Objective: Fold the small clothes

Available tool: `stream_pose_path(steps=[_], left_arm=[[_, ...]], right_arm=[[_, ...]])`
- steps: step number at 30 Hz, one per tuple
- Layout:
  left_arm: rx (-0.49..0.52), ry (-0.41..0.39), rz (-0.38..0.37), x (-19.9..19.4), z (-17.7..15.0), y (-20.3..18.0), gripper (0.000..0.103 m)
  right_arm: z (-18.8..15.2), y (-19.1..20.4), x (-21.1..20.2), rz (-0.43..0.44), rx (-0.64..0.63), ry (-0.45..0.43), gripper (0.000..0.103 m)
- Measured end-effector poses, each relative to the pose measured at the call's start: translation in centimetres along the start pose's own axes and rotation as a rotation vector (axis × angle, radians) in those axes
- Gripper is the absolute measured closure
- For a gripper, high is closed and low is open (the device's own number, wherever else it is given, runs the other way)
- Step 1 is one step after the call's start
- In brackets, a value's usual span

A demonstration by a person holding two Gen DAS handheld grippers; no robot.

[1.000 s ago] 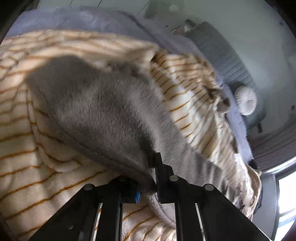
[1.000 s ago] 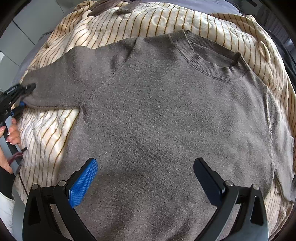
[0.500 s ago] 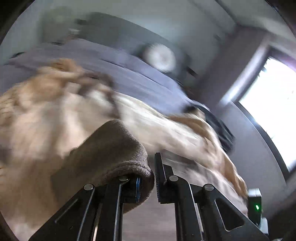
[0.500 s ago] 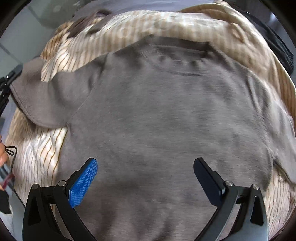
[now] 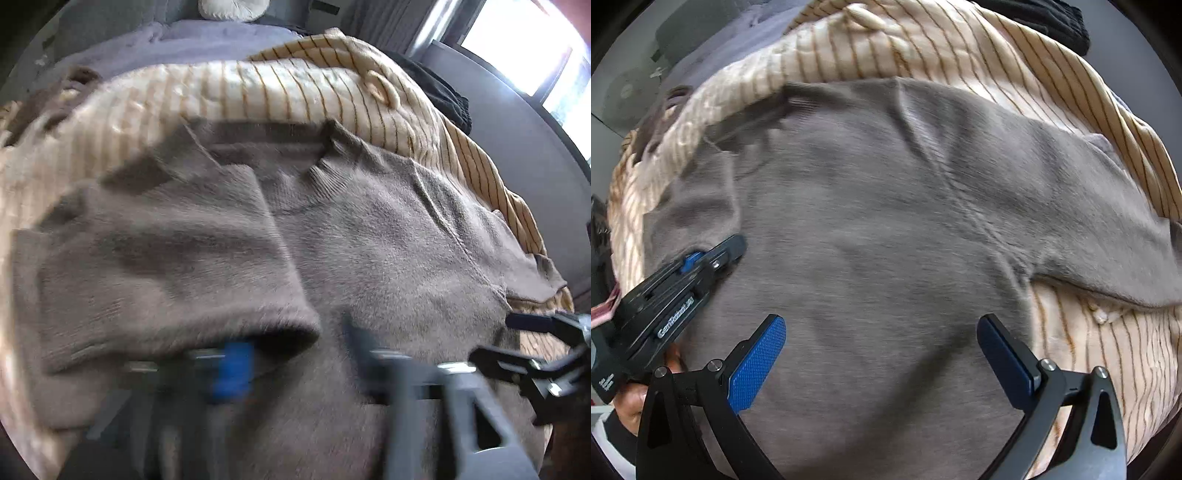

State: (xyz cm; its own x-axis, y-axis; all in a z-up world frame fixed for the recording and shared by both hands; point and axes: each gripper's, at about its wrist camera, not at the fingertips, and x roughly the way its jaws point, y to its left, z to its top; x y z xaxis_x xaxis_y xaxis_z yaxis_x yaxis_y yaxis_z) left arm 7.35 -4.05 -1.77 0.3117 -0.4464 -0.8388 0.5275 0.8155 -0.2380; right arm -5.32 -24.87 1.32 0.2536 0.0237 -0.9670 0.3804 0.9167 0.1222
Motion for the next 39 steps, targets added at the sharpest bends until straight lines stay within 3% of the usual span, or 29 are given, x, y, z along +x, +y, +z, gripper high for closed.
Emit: stream_pose_path(steps=[1, 3, 6, 10, 13, 17, 19, 20, 21, 24, 26, 28, 29, 30, 34, 36, 37, 38, 39], left_arm=[[0.000, -0.026, 0.028, -1.2, -0.3, 0.3, 0.013], [-0.005, -0.069, 0.060, -4.3, -1.0, 1.7, 0.013], [-0.065, -0.101, 0.195, -7.0, -1.5, 5.5, 0.013], [-0.257, -0.043, 0.344, -7.8, -2.7, 12.5, 0.013], [-0.404, 0.054, 0.332, -5.9, -3.6, 16.9, 0.014], [-0.489, 0.085, 0.298, -3.9, -4.4, 18.8, 0.014], [-0.485, 0.075, 0.298, -3.8, -4.3, 18.7, 0.014], [-0.476, 0.073, 0.291, -3.8, -4.2, 18.5, 0.014], [-0.463, 0.072, 0.283, -3.8, -4.0, 18.3, 0.017], [-0.397, 0.079, 0.278, -3.2, -3.1, 17.1, 0.028], [-0.370, 0.091, 0.245, -2.7, -2.8, 16.7, 0.056], [-0.366, 0.077, 0.228, -2.6, -2.4, 16.3, 0.069], [-0.362, 0.075, 0.231, -2.7, -2.3, 16.2, 0.070], [-0.364, 0.075, 0.228, -2.7, -2.2, 16.2, 0.071], [-0.378, 0.079, 0.186, -3.8, -1.6, 17.1, 0.075], [-0.377, 0.066, 0.193, -4.6, -1.2, 17.7, 0.074], [-0.374, 0.056, 0.210, -5.0, -0.8, 18.1, 0.074], [-0.373, 0.055, 0.220, -5.1, -0.4, 18.4, 0.063], [-0.376, 0.055, 0.232, -5.0, 0.0, 18.9, 0.047]], right_arm=[[0.0, 0.1, -0.1, -0.008, -0.023, -0.008, 0.000], [0.9, 1.4, -0.7, -0.004, -0.092, -0.036, 0.000], [1.6, 5.4, -1.7, 0.006, -0.242, -0.097, 0.000], [1.5, 11.3, -2.1, -0.008, -0.499, -0.192, 0.000], [1.0, 16.9, -0.4, -0.102, -0.722, -0.238, 0.000], [0.7, 20.8, 2.3, -0.234, -0.896, -0.276, 0.002], [0.8, 21.1, 3.2, -0.249, -0.901, -0.276, 0.039], [1.4, 21.2, 3.3, -0.210, -0.874, -0.250, 0.098], [2.1, 20.7, 2.9, -0.151, -0.804, -0.230, 0.092], [3.9, 16.9, -0.6, 0.099, -0.515, -0.279, 0.092], [4.9, 12.3, -2.1, 0.254, -0.236, -0.297, 0.092], [4.6, 6.5, -2.1, 0.386, 0.101, -0.281, 0.092], [4.0, 3.2, -1.4, 0.454, 0.287, -0.249, 0.092], [3.4, 1.4, -0.8, 0.500, 0.387, -0.221, 0.091], [1.1, -2.9, 0.6, 0.539, 0.582, -0.134, 0.087], [0.3, -3.6, 0.6, 0.575, 0.625, -0.107, 0.076], [0.7, -3.6, 1.5, 0.591, 0.635, -0.091, 0.056], [0.2, -3.5, 1.3, 0.615, 0.631, -0.082, 0.040], [-0.1, -2.3, 1.1, 0.640, 0.607, -0.069, 0.038]])
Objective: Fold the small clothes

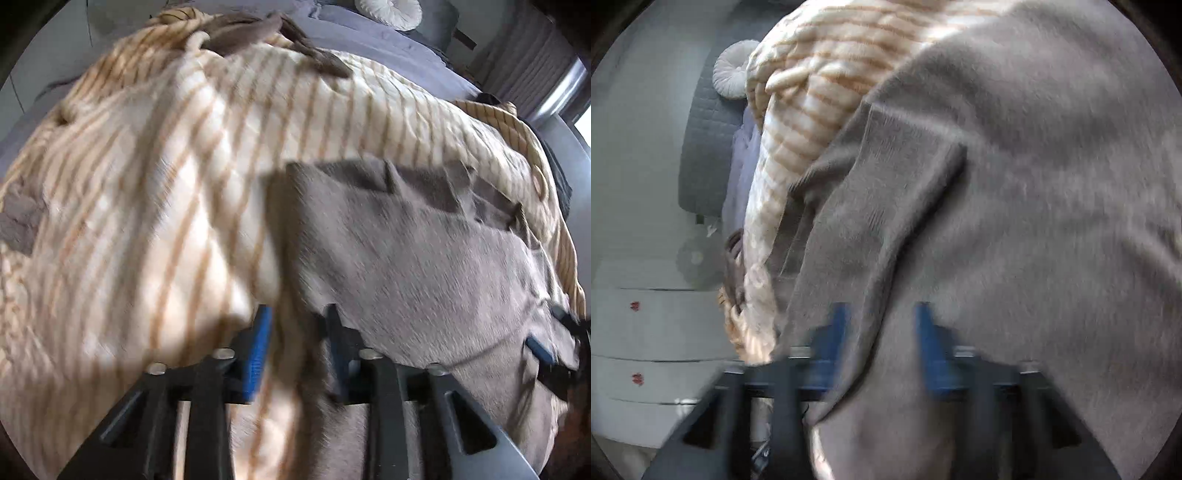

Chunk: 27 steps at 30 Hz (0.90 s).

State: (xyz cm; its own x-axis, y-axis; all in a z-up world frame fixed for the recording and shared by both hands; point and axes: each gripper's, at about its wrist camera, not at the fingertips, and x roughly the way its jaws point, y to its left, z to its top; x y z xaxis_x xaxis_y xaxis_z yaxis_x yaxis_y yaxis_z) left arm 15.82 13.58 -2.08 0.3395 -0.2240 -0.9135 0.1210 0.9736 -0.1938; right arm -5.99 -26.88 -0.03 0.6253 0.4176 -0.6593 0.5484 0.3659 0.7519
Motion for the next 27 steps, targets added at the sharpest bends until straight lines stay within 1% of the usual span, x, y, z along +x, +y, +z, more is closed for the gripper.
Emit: stream_pose_path(steps=[1, 2, 3, 4, 6, 7, 9, 10, 11, 12, 13, 14, 15, 17, 19, 20, 23, 25, 26, 27], left_arm=[[-0.015, -0.015, 0.017, 0.1, 0.7, 0.6, 0.019], [-0.026, -0.040, 0.022, 0.0, 1.3, 0.8, 0.016], [-0.030, -0.058, 0.013, -0.1, 1.9, 1.1, 0.016], [-0.027, -0.050, -0.012, 0.4, 2.7, 1.2, 0.016], [-0.031, -0.018, -0.042, 1.5, 3.9, 1.2, 0.017], [-0.032, -0.004, -0.057, 2.2, 4.4, 1.2, 0.022], [-0.024, 0.033, -0.046, 3.5, 4.8, 1.4, 0.081], [-0.027, 0.059, -0.045, 4.2, 5.1, 1.5, 0.083], [-0.037, 0.056, -0.059, 4.3, 5.3, 1.6, 0.090], [-0.040, 0.050, -0.074, 4.1, 5.5, 1.8, 0.091], [-0.031, 0.047, -0.089, 3.9, 5.4, 2.0, 0.091], [-0.022, 0.040, -0.100, 3.5, 5.5, 2.3, 0.098], [-0.004, 0.028, -0.111, 3.0, 5.7, 2.8, 0.098], [0.025, 0.033, -0.117, 2.9, 6.2, 3.3, 0.098], [0.058, 0.038, -0.078, 3.2, 6.3, 3.6, 0.098], [0.061, 0.042, -0.068, 3.4, 6.4, 3.8, 0.098], [0.036, 0.047, -0.062, 3.5, 5.7, 5.4, 0.098], [0.032, 0.046, -0.058, 3.6, 5.6, 5.3, 0.098], [0.037, 0.043, -0.051, 3.4, 5.5, 5.3, 0.098], [0.043, 0.041, -0.042, 3.2, 5.4, 5.0, 0.098]], right_arm=[[-1.2, 1.0, 1.1, 0.026, -0.025, 0.043, 0.038], [-2.5, 1.7, 2.7, 0.056, -0.040, 0.090, 0.038], [-4.0, 2.6, 4.9, 0.089, -0.045, 0.143, 0.038], [-4.9, 2.7, 6.2, 0.114, -0.044, 0.182, 0.038], [-8.0, 4.3, 9.6, 0.157, -0.046, 0.284, 0.038], [-9.5, 4.5, 10.7, 0.166, -0.039, 0.309, 0.038], [-11.3, 5.3, 13.8, 0.178, -0.017, 0.354, 0.038], [-11.8, 5.4, 14.4, 0.181, -0.006, 0.354, 0.038], [-12.1, 5.4, 14.7, 0.189, 0.005, 0.341, 0.038], [-12.2, 5.5, 15.4, 0.198, 0.020, 0.330, 0.041], [-12.3, 5.4, 15.4, 0.204, 0.036, 0.328, 0.054], [-12.3, 5.3, 15.3, 0.208, 0.050, 0.328, 0.088], [-12.3, 5.3, 15.5, 0.217, 0.074, 0.328, 0.096], [-12.9, 5.3, 14.7, 0.220, 0.079, 0.306, 0.097], [-14.3, 5.4, 14.7, 0.223, 0.083, 0.306, 0.097], [-14.5, 6.0, 15.8, 0.216, 0.091, 0.311, 0.097], [-16.3, 5.2, 16.9, 0.166, 0.101, 0.330, 0.097], [-16.6, 5.2, 17.2, 0.131, 0.074, 0.344, 0.096], [-16.3, 5.4, 16.7, 0.114, 0.054, 0.352, 0.094], [-15.7, 5.8, 15.9, 0.079, 0.011, 0.368, 0.084]])
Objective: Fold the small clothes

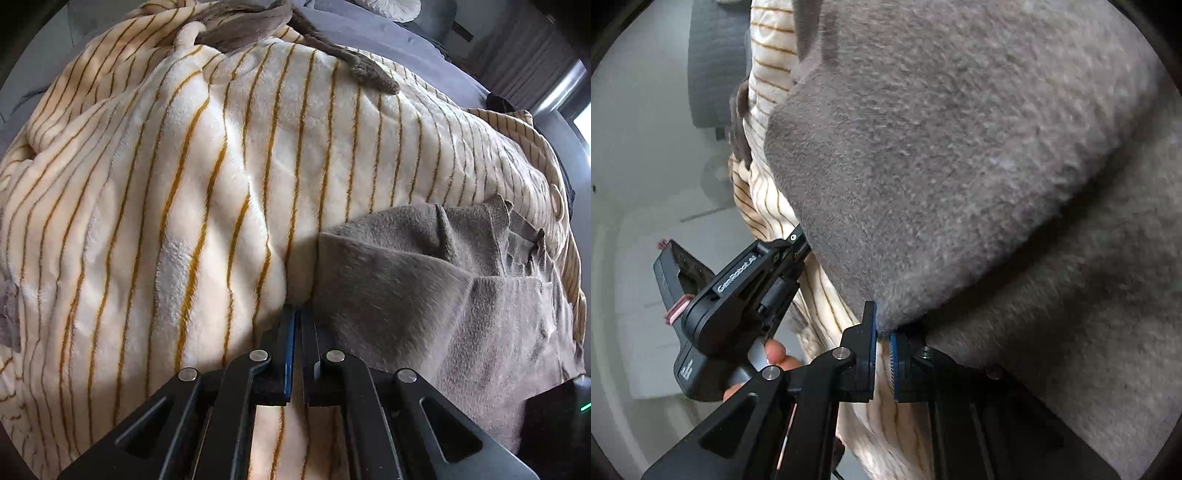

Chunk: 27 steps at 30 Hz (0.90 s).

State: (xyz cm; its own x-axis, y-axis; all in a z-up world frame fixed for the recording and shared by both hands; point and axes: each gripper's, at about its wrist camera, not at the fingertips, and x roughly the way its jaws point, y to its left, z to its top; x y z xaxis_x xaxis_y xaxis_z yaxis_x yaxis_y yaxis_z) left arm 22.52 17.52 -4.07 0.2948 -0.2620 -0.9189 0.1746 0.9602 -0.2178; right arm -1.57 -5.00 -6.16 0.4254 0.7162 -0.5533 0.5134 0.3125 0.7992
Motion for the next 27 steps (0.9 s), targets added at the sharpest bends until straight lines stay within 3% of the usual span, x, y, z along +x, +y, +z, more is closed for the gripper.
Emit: stream_pose_path(steps=[1, 3, 5, 8, 10, 12, 13, 14, 18, 20, 24, 27], left_arm=[[0.006, -0.010, 0.009, -0.4, 0.0, -0.2, 0.098], [0.011, -0.047, 0.017, -2.1, -1.0, -0.6, 0.098], [0.020, -0.086, 0.010, -2.9, -0.7, -1.3, 0.098], [0.046, -0.124, 0.007, -4.0, -0.7, -2.5, 0.098], [0.075, -0.117, 0.023, -3.9, -1.1, -3.5, 0.098], [0.093, -0.095, 0.050, -3.1, -1.3, -4.4, 0.098], [0.101, -0.077, 0.075, -2.4, -1.2, -4.9, 0.098], [0.106, -0.069, 0.095, -1.9, -1.3, -5.1, 0.098], [0.114, -0.067, 0.202, 0.0, -2.2, -4.8, 0.098], [0.095, -0.049, 0.270, 0.4, -2.2, -4.2, 0.098], [0.038, -0.057, 0.216, -2.0, -2.0, -3.1, 0.098], [0.084, -0.081, 0.183, -4.3, -2.5, -4.1, 0.098]], right_arm=[[0.4, 0.6, -1.5, -0.036, -0.056, 0.004, 0.077], [1.3, 1.5, -5.1, -0.092, -0.147, -0.061, 0.042], [2.8, 1.3, -9.9, -0.178, -0.197, -0.183, 0.039], [6.0, -0.8, -16.8, -0.318, -0.170, -0.344, 0.039], [8.5, -2.9, -19.5, -0.319, -0.074, -0.392, 0.039], [11.1, -5.2, -20.9, -0.220, 0.050, -0.419, 0.039], [11.9, -5.3, -21.1, -0.206, 0.054, -0.428, 0.049], [12.3, -5.4, -21.5, -0.222, 0.034, -0.438, 0.093], [11.9, -3.1, -21.9, -0.365, -0.099, -0.462, 0.095], [11.6, -3.8, -21.4, -0.411, -0.096, -0.451, 0.095], [11.7, -6.1, -22.9, -0.345, -0.026, -0.411, 0.095], [10.7, -5.1, -24.9, -0.428, -0.115, -0.414, 0.091]])
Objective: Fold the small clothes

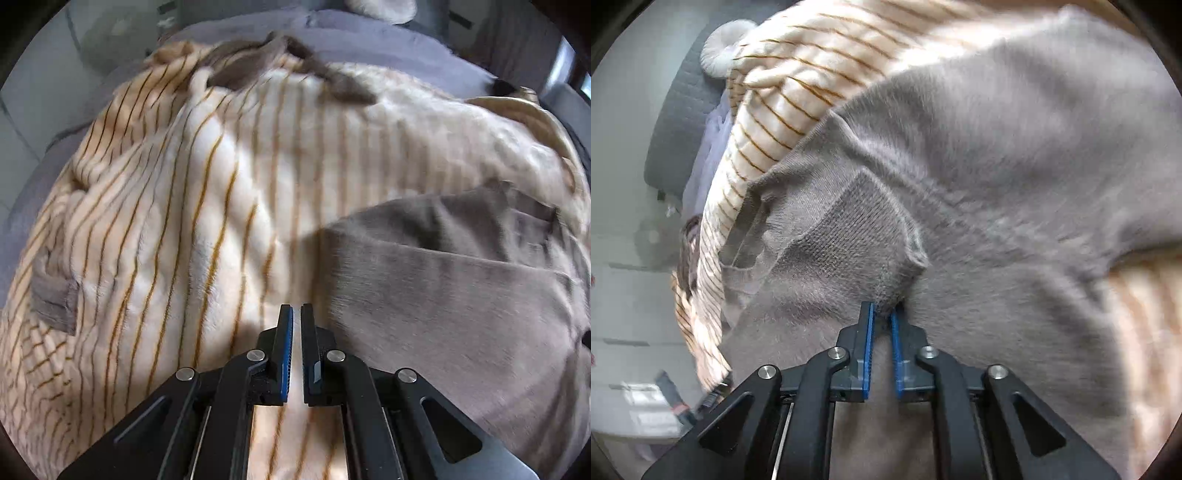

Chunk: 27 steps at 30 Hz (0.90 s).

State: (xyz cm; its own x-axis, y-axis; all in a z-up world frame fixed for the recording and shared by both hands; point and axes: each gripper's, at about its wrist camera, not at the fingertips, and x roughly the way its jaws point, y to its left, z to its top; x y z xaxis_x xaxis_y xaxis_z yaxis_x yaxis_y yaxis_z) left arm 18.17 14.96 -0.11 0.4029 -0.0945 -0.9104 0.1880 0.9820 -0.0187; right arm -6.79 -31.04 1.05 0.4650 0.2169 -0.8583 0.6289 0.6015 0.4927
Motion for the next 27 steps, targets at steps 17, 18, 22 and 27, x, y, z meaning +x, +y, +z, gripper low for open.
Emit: stream_pose_path(steps=[17, 18, 22, 27], left_arm=[[0.113, 0.055, 0.030, 0.3, -4.6, -5.6, 0.098], [0.119, 0.053, 0.030, 0.1, -4.6, -5.8, 0.098], [0.112, 0.062, 0.032, -1.3, -4.6, -7.3, 0.098], [0.097, 0.087, 0.016, -1.9, -4.6, -9.7, 0.098]], right_arm=[[0.7, -0.3, 0.5, -0.023, -0.126, -0.014, 0.091], [0.7, -0.8, 0.1, -0.017, -0.102, -0.007, 0.089], [0.5, -1.6, -1.2, 0.017, -0.070, 0.007, 0.067], [0.3, -2.8, -3.2, 0.045, -0.055, -0.012, 0.038]])
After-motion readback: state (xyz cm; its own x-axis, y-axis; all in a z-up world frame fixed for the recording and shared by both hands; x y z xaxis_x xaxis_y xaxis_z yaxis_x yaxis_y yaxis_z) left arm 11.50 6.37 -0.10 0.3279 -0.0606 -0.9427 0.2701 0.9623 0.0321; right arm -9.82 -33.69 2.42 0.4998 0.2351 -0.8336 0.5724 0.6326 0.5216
